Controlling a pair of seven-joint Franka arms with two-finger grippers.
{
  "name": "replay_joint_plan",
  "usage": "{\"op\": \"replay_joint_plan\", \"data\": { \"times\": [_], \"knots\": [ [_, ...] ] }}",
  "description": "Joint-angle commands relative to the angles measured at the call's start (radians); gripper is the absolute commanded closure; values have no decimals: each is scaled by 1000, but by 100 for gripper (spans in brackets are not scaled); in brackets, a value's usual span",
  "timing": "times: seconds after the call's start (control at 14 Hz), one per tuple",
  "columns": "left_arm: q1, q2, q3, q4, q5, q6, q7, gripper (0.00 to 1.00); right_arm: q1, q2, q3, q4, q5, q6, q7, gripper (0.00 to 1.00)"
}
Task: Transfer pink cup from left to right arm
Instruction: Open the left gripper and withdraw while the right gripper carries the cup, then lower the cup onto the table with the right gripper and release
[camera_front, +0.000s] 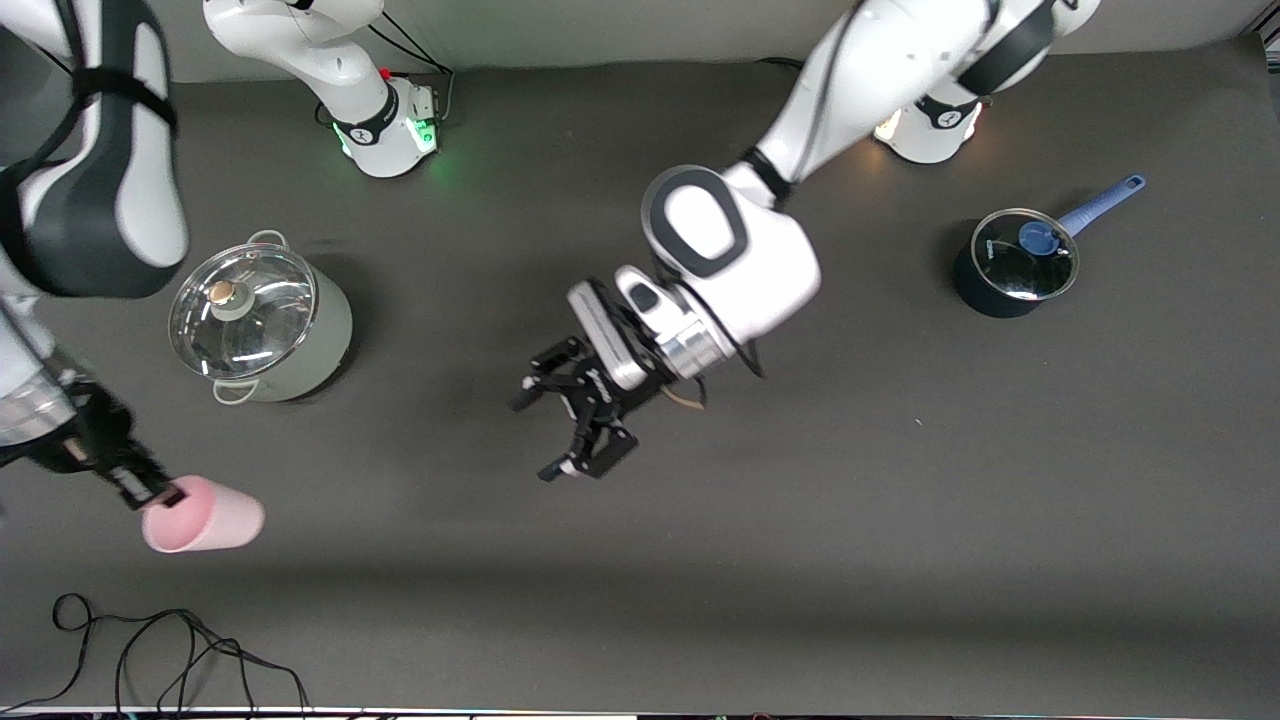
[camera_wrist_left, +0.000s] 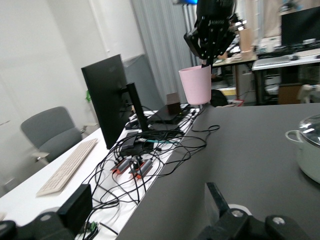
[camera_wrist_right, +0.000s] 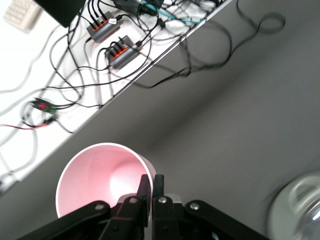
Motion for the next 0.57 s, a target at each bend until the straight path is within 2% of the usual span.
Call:
{"op": "replay_joint_plan", "data": {
  "times": [0.0,0.14,0.21,0.36,0.5],
  "knots": [
    [166,-200,-1,-266,50,-230,-19,0,-66,25,-2,-2,-4,-4,-277,100],
    [269,-283,2,-361,122,-409,-72,0,-98,64,-2,-34,-1,10,-482,100],
    [318,-311,4,-376,230,-509,-150,0,-104,94,-2,-42,2,36,-550,100],
    [408,-358,4,-357,526,-736,-404,0,-107,139,-2,-81,17,100,-646,100],
    [467,-398,4,-283,737,-958,-601,0,-110,142,0,-182,58,220,-726,100]
  ]
}}
